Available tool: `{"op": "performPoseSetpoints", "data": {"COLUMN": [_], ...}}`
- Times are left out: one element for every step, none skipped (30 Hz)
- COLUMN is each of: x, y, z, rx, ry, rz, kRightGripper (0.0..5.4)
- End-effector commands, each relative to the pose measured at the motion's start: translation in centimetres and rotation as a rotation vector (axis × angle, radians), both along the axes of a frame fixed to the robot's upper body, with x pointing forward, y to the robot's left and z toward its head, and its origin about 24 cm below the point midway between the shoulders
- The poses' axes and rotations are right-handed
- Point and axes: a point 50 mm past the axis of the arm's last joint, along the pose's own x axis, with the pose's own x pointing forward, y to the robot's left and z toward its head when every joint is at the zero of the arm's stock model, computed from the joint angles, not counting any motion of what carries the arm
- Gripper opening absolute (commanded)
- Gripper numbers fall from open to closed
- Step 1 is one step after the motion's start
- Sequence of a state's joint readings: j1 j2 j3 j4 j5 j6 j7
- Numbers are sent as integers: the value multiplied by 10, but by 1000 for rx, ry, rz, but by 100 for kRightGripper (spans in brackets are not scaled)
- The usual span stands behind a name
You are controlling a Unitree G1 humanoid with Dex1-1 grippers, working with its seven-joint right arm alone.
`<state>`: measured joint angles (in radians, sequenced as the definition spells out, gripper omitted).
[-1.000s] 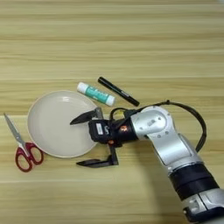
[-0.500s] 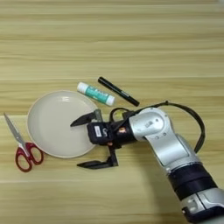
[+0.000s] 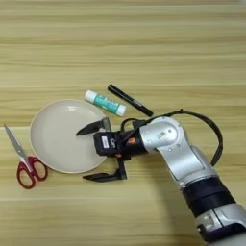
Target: Move the objects on the table
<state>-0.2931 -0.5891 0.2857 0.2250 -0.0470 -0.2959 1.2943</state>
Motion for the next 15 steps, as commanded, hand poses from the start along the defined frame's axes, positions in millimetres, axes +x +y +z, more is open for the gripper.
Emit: {"op": "performPoseSetpoints", "data": {"x": [17, 17, 17, 18, 18, 18, 18, 18, 18, 18, 18, 18, 18, 18, 18], "y": [1, 1, 1, 1, 2, 2, 2, 2, 2, 3, 3, 3, 3, 3, 4], "z": [29, 29, 28, 28, 28, 28, 28, 28, 28, 28, 27, 27, 27, 27, 26], "rx": [13, 12, 11, 8, 6, 5, 4, 4, 4, 4, 3, 2, 1, 0, -1], "ry": [-144, -145, -146, -148, -149, -150, -151, -151, -152, -153, -154, -155, -155, -156, -157], "rz": [-12, -13, -13, -14, -14, -14, -14, -13, -12, -12, -11, -11, -11, -11, -11], "kRightGripper": [538, 538, 538, 538, 538, 538, 538, 538, 538, 538, 538, 538, 538, 538, 538]}}
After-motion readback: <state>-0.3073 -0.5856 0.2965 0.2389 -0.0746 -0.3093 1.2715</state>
